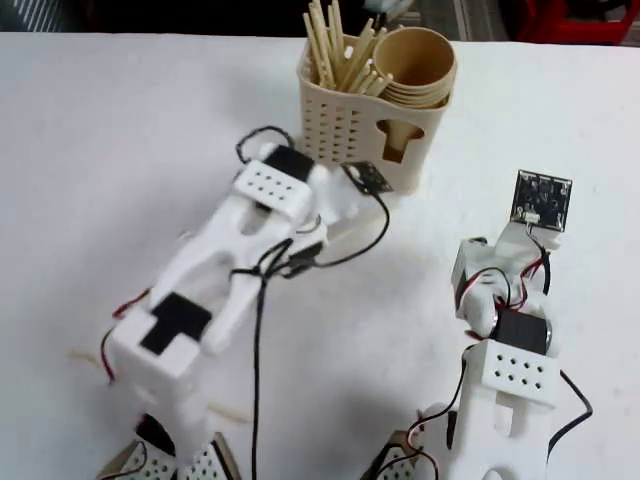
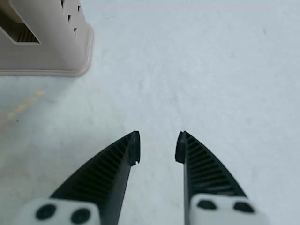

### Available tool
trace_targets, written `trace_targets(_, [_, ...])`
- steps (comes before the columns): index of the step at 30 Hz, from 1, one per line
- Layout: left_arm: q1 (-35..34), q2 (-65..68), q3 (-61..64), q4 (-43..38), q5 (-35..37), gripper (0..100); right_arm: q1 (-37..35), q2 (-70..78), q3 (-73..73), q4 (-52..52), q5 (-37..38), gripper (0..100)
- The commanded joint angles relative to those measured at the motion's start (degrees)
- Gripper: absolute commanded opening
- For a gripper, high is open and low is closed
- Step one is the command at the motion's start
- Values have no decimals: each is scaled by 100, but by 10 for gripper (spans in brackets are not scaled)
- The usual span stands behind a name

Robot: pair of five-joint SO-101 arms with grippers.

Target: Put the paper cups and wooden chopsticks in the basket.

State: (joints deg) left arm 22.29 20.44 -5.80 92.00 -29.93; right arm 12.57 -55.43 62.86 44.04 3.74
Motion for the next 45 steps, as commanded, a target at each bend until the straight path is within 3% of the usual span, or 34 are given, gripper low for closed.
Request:
trace_targets(1, [-75,-1200,-193,290,-185,22,66,-145,-53,-101,-53,131])
trace_targets(7, [-57,-2325,-826,308,-149,22,66,-145,-53,-101,-53,131])
trace_targets(12, [-57,-2378,-2180,255,-79,22,66,-145,-44,-101,-53,131])
trace_targets(16, [-48,-2123,-3481,9,475,22,66,-145,-44,-101,-53,131])
trace_targets(23, [-40,-1279,-5459,-1477,1512,22,57,-145,-44,-101,-53,131])
trace_targets(31, [92,-286,-6664,-3437,2215,22,40,-145,-44,-101,-44,132])
trace_targets(36, [242,57,-6734,-4132,2224,22,31,-145,-44,-101,-44,132])
trace_targets(45, [66,1174,-6760,-4695,2233,22,31,-145,-53,-101,-26,132])
